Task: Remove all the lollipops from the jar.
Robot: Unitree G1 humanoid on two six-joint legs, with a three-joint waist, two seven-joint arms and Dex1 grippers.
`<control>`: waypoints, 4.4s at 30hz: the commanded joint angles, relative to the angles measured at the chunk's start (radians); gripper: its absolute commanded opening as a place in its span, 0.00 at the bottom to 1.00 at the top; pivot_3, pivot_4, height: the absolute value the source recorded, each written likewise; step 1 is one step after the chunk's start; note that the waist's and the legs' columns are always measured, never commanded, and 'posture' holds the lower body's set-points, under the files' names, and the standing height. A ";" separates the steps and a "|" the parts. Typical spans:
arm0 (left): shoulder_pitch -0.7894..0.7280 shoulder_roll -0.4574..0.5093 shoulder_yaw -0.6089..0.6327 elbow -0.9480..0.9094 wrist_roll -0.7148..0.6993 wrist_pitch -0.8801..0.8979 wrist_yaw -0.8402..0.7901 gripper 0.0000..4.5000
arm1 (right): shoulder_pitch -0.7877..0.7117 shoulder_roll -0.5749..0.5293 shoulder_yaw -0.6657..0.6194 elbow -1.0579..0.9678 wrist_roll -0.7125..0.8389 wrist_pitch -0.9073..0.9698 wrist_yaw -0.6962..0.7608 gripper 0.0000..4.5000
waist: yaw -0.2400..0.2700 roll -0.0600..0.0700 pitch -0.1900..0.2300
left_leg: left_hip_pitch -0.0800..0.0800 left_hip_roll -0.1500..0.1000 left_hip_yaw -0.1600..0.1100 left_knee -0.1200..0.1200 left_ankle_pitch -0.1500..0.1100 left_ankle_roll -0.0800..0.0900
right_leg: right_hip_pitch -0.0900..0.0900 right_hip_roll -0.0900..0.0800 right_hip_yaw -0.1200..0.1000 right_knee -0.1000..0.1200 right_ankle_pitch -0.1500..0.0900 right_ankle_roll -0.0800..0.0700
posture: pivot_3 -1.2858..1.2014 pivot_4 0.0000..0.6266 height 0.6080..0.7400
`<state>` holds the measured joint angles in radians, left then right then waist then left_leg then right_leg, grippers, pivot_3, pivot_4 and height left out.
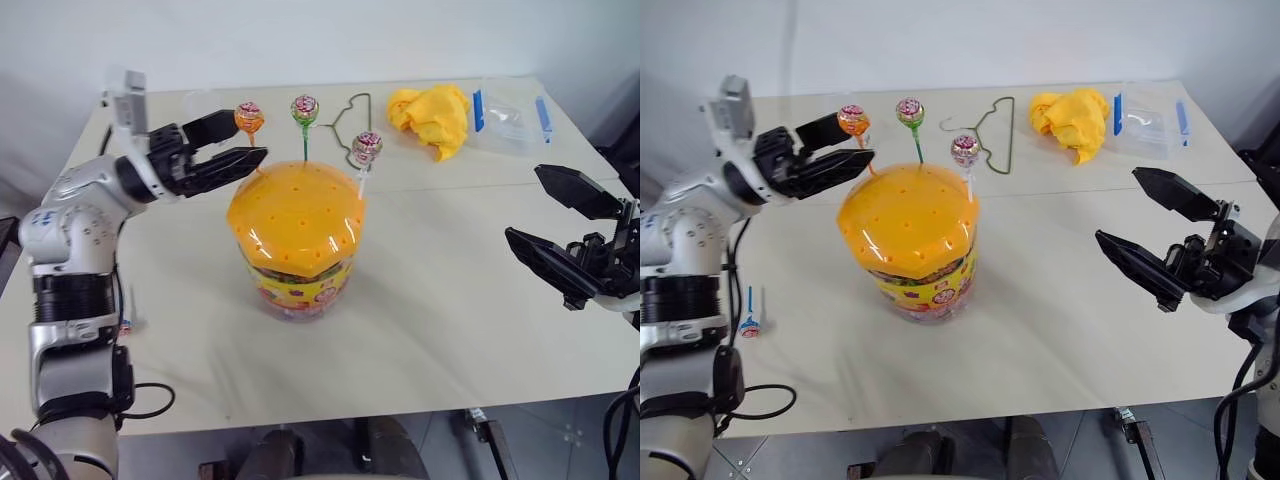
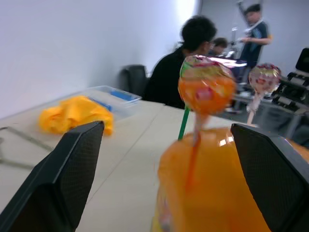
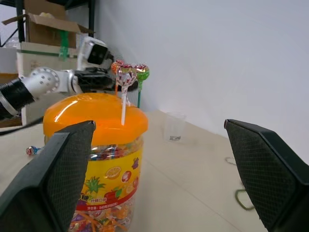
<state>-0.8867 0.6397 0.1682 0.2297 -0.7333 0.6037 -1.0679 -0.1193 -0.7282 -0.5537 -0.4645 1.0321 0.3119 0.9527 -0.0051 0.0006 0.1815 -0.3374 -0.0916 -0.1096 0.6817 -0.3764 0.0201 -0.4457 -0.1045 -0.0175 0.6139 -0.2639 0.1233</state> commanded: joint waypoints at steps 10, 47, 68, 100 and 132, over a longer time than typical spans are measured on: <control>-0.075 0.002 -0.001 0.023 -0.006 0.085 -0.046 0.42 | 0.042 0.014 -0.020 -0.084 0.025 -0.013 -0.050 1.00 | 0.031 0.000 0.000 | 0.000 0.000 -0.002 0.003 0.000 0.000 | 0.000 0.001 0.003 -0.001 0.000 0.000 | 0.52 0.24 1.00; 0.942 0.248 0.407 -0.484 0.081 0.572 0.487 0.24 | -0.087 -0.021 0.191 0.138 -0.140 -0.009 0.197 1.00 | 0.031 0.000 0.000 | 0.002 0.000 -0.006 0.001 -0.002 -0.002 | 0.000 0.004 0.014 -0.003 0.000 -0.002 | 0.52 0.24 1.00; 0.869 0.302 0.602 -0.344 -0.109 0.020 -0.182 0.88 | -0.081 -0.059 0.174 0.152 -0.130 0.047 0.207 1.00 | 0.026 0.001 0.001 | 0.001 0.002 -0.006 0.000 -0.003 -0.002 | -0.001 0.004 0.011 -0.005 0.000 -0.003 | 0.52 0.24 1.00; 0.827 0.121 0.492 -0.511 -0.281 0.008 -0.058 1.00 | -0.628 0.245 0.497 0.328 -0.238 0.210 0.021 0.17 | 0.003 0.003 0.001 | 0.001 0.004 -0.007 0.001 -0.004 -0.003 | -0.002 0.006 0.008 -0.002 0.001 -0.006 | 0.52 0.24 1.00; 0.788 0.161 0.397 -0.492 -0.164 -0.134 -0.106 1.00 | -0.126 -0.185 0.390 0.769 -0.705 -0.069 0.086 0.45 | 0.005 0.005 0.001 | 0.004 0.005 0.005 0.002 -0.005 -0.001 | -0.003 0.006 0.014 -0.003 0.001 -0.004 | 0.52 0.24 1.00</control>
<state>-0.1024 0.7840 0.5384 -0.2305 -0.8776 0.4779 -1.1750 -0.2519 -0.9004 -0.1532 0.2909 0.3362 0.2559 1.0208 -0.0005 0.0053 0.1824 -0.3334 -0.0867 -0.1052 0.6835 -0.3817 0.0191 -0.4482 -0.0981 -0.0038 0.6100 -0.2625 0.1192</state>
